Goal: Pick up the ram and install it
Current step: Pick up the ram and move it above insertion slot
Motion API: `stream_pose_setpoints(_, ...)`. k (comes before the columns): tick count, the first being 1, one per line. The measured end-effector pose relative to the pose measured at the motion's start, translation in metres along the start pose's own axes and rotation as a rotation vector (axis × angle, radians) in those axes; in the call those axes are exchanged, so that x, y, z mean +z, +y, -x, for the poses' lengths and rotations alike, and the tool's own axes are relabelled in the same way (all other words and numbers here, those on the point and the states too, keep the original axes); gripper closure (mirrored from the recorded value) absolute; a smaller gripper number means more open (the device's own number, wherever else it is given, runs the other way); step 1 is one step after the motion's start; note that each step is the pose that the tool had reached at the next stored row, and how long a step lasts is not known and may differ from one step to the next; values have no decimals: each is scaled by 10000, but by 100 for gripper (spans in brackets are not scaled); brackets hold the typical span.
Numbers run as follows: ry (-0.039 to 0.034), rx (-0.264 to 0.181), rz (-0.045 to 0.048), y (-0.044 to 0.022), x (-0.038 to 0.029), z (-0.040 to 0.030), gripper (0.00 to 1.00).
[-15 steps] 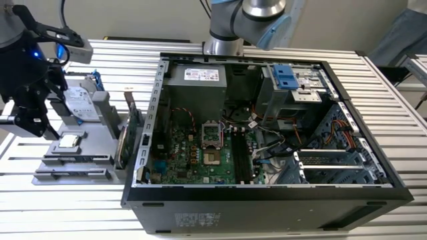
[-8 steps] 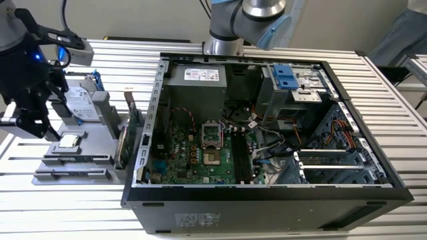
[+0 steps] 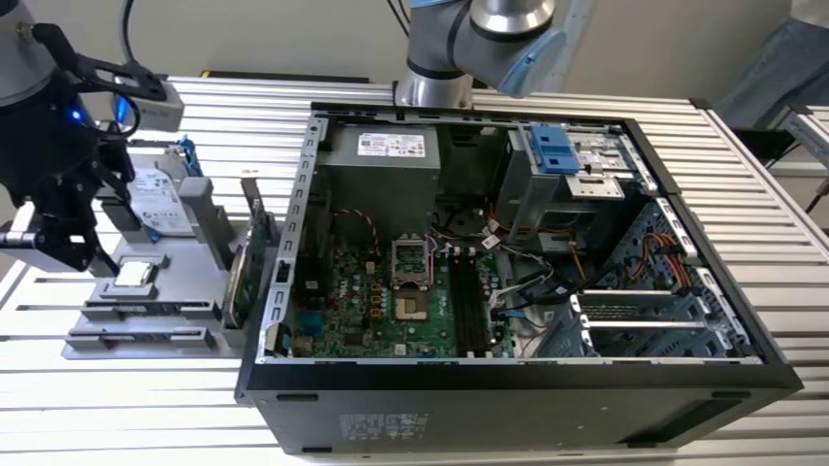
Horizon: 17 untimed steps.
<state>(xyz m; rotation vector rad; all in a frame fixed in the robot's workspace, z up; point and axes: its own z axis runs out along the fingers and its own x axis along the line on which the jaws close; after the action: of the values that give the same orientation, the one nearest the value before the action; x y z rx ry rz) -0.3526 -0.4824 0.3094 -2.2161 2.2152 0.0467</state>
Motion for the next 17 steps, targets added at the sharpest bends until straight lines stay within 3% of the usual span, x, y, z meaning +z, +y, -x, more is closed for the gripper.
stream_pose_setpoints(17,2,20,0,-1,74,-2,0)
